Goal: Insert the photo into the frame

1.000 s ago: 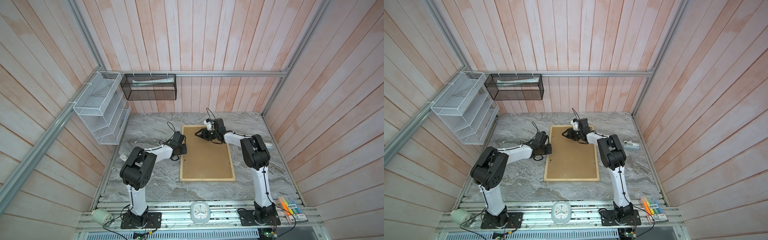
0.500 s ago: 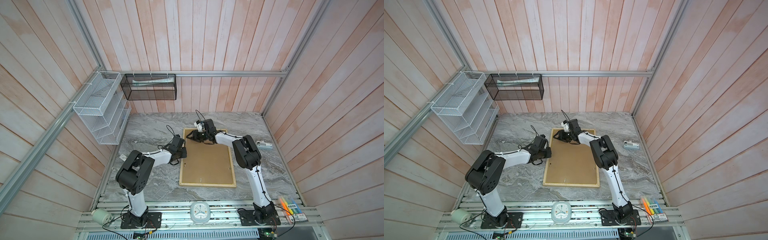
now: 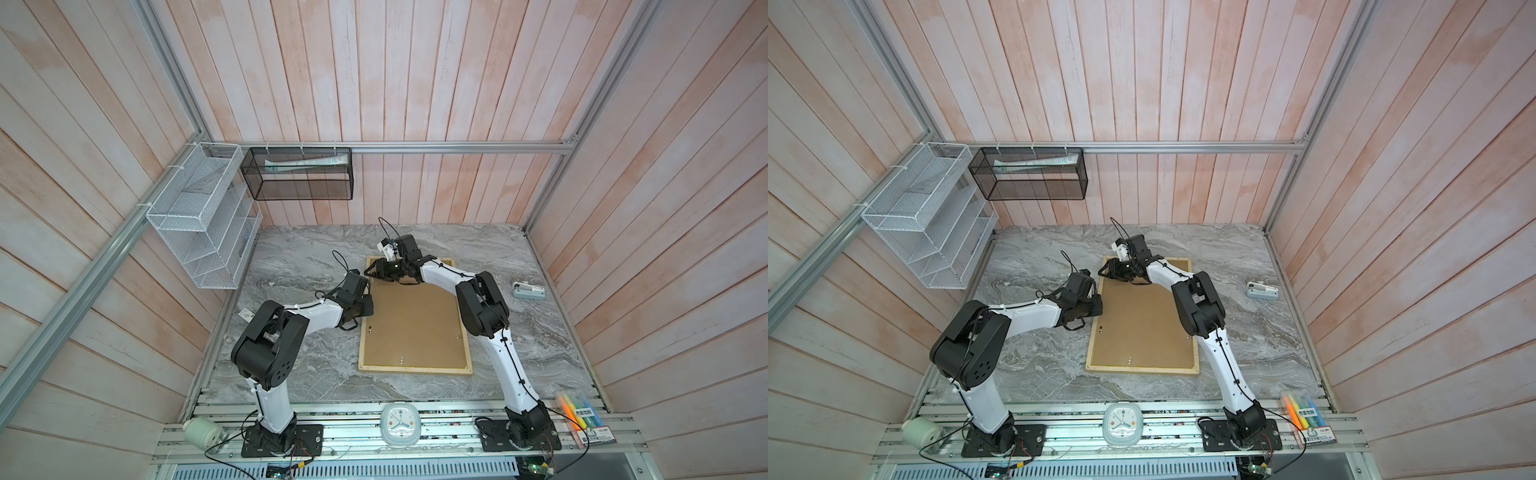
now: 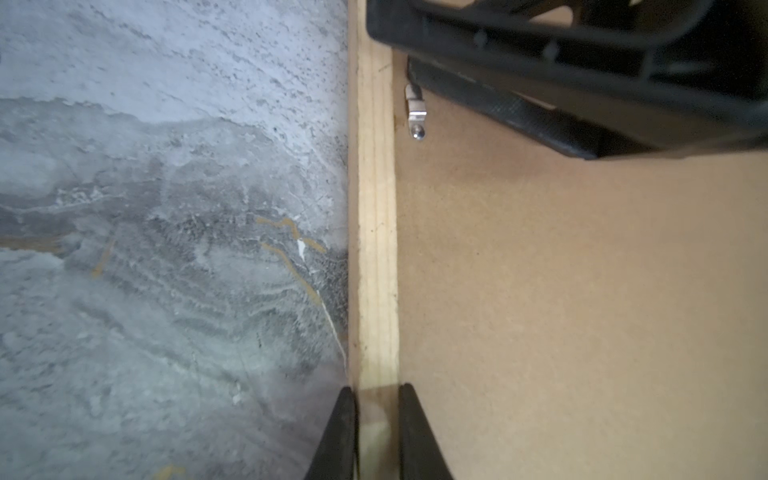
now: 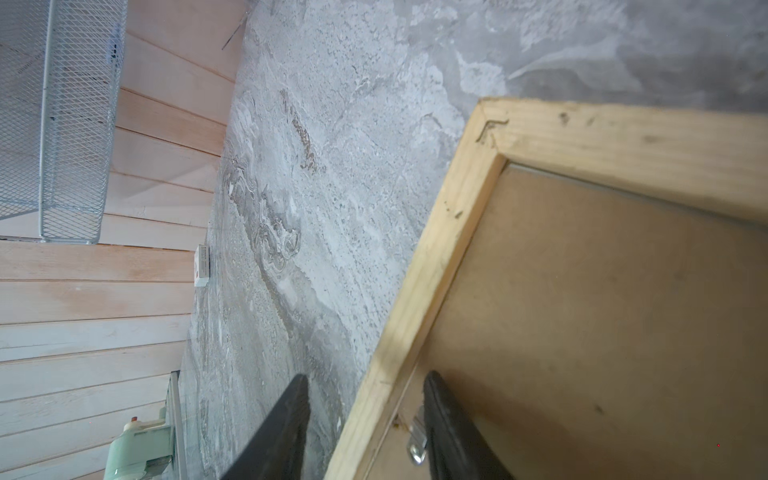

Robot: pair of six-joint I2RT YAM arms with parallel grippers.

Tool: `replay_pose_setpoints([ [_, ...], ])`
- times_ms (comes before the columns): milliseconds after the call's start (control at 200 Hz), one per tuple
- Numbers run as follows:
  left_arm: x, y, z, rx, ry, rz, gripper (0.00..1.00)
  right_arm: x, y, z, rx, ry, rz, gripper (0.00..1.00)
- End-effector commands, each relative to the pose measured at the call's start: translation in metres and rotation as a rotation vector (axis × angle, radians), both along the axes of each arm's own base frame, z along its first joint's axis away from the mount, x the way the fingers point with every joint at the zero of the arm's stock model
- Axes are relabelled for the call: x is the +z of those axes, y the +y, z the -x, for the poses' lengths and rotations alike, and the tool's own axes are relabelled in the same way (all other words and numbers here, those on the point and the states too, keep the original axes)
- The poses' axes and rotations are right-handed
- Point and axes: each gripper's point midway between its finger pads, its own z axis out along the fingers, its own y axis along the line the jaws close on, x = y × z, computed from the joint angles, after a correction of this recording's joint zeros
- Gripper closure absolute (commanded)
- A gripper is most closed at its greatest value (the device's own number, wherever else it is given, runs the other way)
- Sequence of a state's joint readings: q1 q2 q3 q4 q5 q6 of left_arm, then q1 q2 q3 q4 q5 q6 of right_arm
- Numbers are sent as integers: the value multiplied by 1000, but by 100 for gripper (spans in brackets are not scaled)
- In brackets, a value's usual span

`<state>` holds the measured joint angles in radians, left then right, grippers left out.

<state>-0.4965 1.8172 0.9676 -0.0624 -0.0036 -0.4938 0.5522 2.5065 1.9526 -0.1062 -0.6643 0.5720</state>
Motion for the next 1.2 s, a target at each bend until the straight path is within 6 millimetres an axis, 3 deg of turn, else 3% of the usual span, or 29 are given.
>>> replay_pose_setpoints([
  [0, -20, -2, 31, -50, 134, 6, 86, -60, -2, 40, 60, 166, 91, 53],
  [195, -20, -2, 30, -50, 134, 0, 86, -65, -3, 48, 85, 185, 81, 54],
  [535, -19, 1, 30, -47, 136, -12, 87, -56, -38, 25, -44, 121, 117, 54],
  [790, -19, 1, 30, -51, 139, -14, 87, -51, -53, 21, -101, 107, 101, 54],
  [1190, -16, -3, 30, -73, 136, -7, 88, -50, -45, 14, -72, 108, 101, 54],
])
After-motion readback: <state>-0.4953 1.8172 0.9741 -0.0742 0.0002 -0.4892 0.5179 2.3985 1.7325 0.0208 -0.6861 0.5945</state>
